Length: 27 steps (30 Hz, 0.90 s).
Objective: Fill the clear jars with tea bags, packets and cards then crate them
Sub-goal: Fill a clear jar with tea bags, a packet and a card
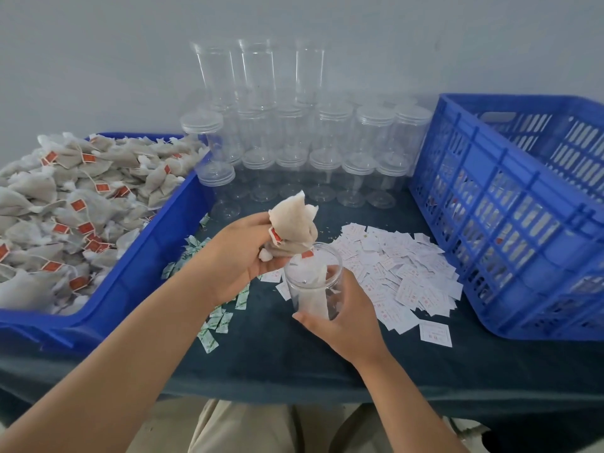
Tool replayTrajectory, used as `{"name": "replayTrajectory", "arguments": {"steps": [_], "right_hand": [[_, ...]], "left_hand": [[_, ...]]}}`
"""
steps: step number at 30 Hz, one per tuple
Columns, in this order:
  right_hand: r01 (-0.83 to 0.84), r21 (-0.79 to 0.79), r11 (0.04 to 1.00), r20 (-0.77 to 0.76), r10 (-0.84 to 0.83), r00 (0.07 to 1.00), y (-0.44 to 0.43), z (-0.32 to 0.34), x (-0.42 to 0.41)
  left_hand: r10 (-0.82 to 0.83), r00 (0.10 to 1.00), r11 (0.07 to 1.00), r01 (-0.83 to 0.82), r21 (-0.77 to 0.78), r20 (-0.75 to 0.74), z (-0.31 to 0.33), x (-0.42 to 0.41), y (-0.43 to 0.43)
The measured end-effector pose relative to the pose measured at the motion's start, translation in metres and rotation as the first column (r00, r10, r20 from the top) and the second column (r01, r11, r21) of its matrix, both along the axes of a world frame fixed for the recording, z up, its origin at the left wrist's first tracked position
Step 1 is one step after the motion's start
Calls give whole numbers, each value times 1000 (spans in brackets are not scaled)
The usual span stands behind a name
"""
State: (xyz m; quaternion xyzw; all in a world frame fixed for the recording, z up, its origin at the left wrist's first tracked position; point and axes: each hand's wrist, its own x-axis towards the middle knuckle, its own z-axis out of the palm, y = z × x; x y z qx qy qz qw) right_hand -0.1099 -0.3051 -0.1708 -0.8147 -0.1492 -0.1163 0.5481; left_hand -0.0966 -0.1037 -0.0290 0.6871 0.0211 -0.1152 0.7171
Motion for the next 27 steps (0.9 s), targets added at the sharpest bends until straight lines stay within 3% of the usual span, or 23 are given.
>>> {"name": "replayTrajectory", "arguments": {"steps": [1, 2, 4, 7, 9, 11, 14, 15, 17, 20, 23, 25, 27], "right_hand": [[-4, -6, 1000, -3, 4, 1000, 0, 0, 0], [-6, -8, 1000, -4, 6, 1000, 0, -1, 0], [-16, -7, 1000, -3, 16, 1000, 0, -1, 1], [-16, -17, 1000, 6, 16, 1000, 0, -2, 2], [-15, -22, 1000, 16, 15, 1000, 0, -1, 1], [-17, -55, 998, 32, 19, 999, 1, 0, 1], [-12, -94, 996, 36, 15, 999, 1, 0, 1], [-16, -91, 996, 31, 19, 999, 1, -1, 1], [-25, -68, 997, 21, 26, 999, 1, -2, 1], [-11, -6, 1000, 27, 11, 1000, 1, -2, 0], [17, 46, 999, -2, -17, 1000, 0, -2, 0], [15, 75, 997, -21, -14, 1000, 0, -3, 1], [-2, 110, 994, -26, 4, 1000, 0, -5, 2]], "left_hand": [[-12, 997, 976, -6, 218, 81, -1, -1, 2], [-41, 982, 890, -48, 453, 185, -1, -1, 4], [-156, 917, 694, -162, 702, 366, -3, -3, 6], [-215, 876, 611, -225, 759, 432, -1, -5, 6], [-256, 863, 497, -269, 825, 436, 1, -4, 6], [-304, 858, 389, -285, 876, 415, 4, -4, 2], [-367, 867, 304, -230, 925, 336, 0, -7, -6], [-371, 876, 315, -192, 930, 306, -3, -7, -8], [-330, 904, 451, -102, 887, 272, -4, -7, -9], [-196, 923, 722, -93, 686, 332, 5, -5, 0], [-141, 928, 889, -35, 456, 346, 19, -4, 13], [-143, 927, 927, 3, 375, 347, 24, -4, 13], [-155, 918, 861, -55, 506, 365, 22, -3, 3]]}}
